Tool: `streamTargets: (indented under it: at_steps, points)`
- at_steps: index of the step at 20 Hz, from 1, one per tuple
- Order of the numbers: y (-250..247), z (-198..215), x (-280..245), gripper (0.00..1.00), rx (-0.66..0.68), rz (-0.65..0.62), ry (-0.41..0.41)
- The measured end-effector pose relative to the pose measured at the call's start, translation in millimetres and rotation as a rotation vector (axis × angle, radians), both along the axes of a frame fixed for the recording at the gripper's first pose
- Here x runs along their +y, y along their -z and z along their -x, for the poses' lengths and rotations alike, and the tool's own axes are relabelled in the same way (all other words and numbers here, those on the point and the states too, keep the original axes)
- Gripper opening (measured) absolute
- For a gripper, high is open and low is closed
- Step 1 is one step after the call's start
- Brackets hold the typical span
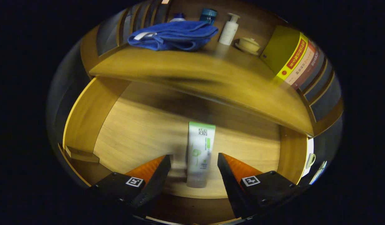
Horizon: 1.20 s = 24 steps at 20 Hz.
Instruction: Pull open the drawer, take out the items inside it, and place them on the countertop above the cabinet.
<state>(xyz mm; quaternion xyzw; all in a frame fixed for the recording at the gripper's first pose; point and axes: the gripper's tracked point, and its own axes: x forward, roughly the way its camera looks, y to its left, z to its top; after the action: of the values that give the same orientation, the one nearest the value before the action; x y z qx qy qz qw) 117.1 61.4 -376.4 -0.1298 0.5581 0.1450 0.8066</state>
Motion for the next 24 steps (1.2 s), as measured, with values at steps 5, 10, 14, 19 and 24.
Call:
streamTargets:
  at_steps: [5, 10, 14, 19, 24]
  points:
    - [29, 2, -3, 0.97, 0.081, 0.010, 0.025]
    - [20, 5, 11, 0.71, 0.138, -0.059, 0.068]
    - [15, 1, 20, 0.50, 0.105, -0.052, 0.075]
    - [-20, -22, 23, 0.43, 0.018, -0.070, 0.089]
    - [-79, -30, 10, 0.42, -0.086, -0.091, 0.065]
